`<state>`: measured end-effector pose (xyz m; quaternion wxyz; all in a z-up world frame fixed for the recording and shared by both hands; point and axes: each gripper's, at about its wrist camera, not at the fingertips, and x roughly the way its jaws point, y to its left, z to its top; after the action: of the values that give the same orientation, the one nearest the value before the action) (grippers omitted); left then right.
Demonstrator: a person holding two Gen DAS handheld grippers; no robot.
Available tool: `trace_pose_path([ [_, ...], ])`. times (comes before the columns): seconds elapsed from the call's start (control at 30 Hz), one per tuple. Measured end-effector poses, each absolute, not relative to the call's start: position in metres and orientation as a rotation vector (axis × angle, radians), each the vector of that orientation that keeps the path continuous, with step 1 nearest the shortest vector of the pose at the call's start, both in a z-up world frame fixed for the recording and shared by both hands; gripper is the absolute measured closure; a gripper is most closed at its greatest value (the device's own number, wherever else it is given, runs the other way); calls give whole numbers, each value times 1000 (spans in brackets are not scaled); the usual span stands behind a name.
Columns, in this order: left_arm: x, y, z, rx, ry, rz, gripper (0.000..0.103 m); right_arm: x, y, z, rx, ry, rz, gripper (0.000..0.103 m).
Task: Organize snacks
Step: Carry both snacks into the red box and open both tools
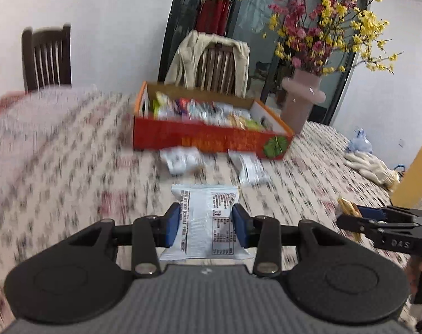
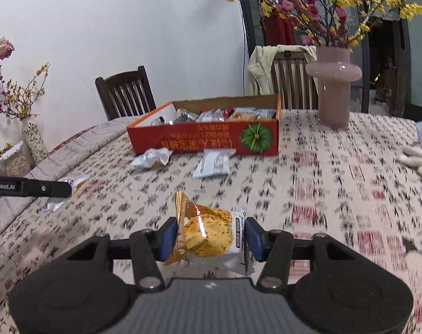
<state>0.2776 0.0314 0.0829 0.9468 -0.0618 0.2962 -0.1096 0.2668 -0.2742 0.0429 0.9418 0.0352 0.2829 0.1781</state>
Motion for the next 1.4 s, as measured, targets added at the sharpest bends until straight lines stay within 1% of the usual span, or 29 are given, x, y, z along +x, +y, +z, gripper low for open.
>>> trace_pose_path([
  [0.23,369,19,125,-32,485,-214,62,325,-262,85,-23,491,390,51],
  [0.37,447,5,132,12,491,-203,62,378,-251,114,-73,426,393,51],
  [0.53,538,-8,118,-5,557,-168,62,475,-236,132,-89,423,381,51],
  [0.67,598,-17,87,-11,611,-153,62,540,-220,127,-114,454,362,51],
  [0.7,607,-16,79,-23,616,-165,59,555,-217,124,-102,468,369,51],
  [0.73,613,-15,71,-35,612,-186,48,572,-215,121,-74,495,383,51],
  [0.8,619,-11,60,-50,627,-188,33,598,-212,114,-14,541,411,51],
  [0.87,617,-3,57,-86,627,-203,33,620,-204,103,17,584,427,51],
  [0.9,617,1,57,-102,635,-201,35,628,-199,98,10,600,428,51],
  [0.97,617,12,58,-114,650,-161,35,644,-190,87,-10,638,425,49],
  [1.0,618,17,60,-120,650,-150,35,650,-185,80,-13,661,422,47],
  [1.03,617,23,61,-125,648,-137,32,658,-182,73,-10,693,409,43],
  [1.07,615,28,63,-125,641,-121,30,665,-180,66,-3,728,391,36],
  [1.1,612,34,65,-121,629,-107,27,671,-179,59,5,762,381,32],
  [1.17,609,40,68,-115,624,-96,27,675,-178,48,25,823,381,27],
  [1.23,607,44,73,-115,628,-86,26,667,-181,51,32,807,385,21],
  [1.27,605,45,76,-112,629,-81,26,663,-182,53,35,798,385,16],
  [1.4,589,40,91,-73,618,-99,21,650,-193,72,35,770,364,16],
])
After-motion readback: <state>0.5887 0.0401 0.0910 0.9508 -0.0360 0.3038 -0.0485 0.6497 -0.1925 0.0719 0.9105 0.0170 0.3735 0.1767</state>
